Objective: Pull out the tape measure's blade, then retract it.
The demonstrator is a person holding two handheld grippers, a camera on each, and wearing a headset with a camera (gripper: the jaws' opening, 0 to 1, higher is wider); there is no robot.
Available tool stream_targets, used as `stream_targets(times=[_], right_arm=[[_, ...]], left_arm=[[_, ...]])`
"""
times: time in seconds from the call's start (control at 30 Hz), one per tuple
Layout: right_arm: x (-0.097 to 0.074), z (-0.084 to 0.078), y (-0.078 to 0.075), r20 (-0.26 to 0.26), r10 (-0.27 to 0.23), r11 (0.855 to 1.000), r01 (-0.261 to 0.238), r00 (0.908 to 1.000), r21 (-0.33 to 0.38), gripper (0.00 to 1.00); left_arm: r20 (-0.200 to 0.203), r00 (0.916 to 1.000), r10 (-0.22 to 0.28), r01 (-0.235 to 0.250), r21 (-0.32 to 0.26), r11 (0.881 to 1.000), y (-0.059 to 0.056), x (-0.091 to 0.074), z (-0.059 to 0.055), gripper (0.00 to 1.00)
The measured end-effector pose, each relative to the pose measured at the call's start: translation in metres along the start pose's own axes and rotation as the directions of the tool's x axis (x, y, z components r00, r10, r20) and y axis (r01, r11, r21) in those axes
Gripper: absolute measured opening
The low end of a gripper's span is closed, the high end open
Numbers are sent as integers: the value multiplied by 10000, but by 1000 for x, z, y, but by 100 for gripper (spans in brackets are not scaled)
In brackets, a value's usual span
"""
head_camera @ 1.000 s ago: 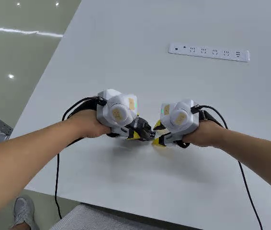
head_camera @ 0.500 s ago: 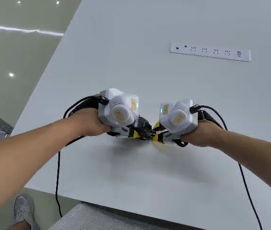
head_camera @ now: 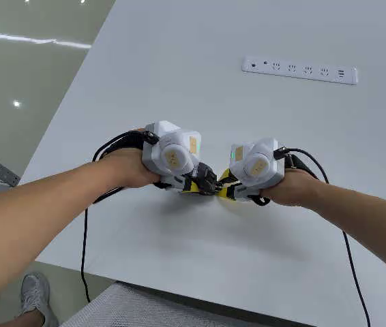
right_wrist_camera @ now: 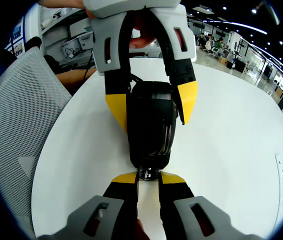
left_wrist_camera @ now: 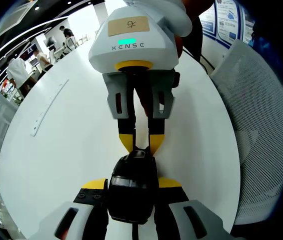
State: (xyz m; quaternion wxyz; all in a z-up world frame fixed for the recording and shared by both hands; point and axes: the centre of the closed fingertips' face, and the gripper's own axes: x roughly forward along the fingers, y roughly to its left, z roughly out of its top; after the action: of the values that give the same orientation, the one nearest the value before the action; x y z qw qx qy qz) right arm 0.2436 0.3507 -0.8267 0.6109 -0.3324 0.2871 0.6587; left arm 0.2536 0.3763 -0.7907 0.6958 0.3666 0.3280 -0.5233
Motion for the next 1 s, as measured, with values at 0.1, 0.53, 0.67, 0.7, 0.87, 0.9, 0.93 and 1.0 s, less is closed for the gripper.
stream_targets(times=[0.1, 0.53, 0.67, 0.7, 0.87, 0.9, 0.93, 1.0], right_arm=[[-1, 0, 0, 39, -28, 10000, 28, 10000, 31, 11], [-11, -15, 0, 37, 40, 9995, -41, 10000, 318, 10], [-14, -20, 1, 22, 67, 9992, -68, 10000, 391, 10], [-15, -21, 0, 33, 72, 9991, -73, 10000, 421, 10], [-18, -25, 2, 52, 121, 9984, -123, 9999, 544, 10], [-19, -26, 2, 53, 128, 9984, -131, 9999, 556, 10], [-20, -26, 2, 58, 136, 9982, -139, 9999, 582, 10], [-21, -28, 2, 69, 161, 9978, -166, 9998, 635, 10]], left_arm=[[-58, 10000, -62, 62, 66, 10000, -1, 0, 0, 31], [-130, 9998, -126, 128, 108, 9999, 1, 2, 2, 31], [-122, 9999, -112, 114, 136, 9998, 1, 3, 2, 31], [-119, 9999, -117, 119, 136, 9998, 1, 2, 3, 30], [-147, 9998, -165, 167, 153, 9997, 1, 2, 3, 30], [-149, 9997, -172, 174, 151, 9997, 1, 2, 3, 30], [-152, 9997, -173, 175, 160, 9997, 1, 2, 3, 30], [-155, 9997, -175, 178, 182, 9997, 1, 2, 3, 30]])
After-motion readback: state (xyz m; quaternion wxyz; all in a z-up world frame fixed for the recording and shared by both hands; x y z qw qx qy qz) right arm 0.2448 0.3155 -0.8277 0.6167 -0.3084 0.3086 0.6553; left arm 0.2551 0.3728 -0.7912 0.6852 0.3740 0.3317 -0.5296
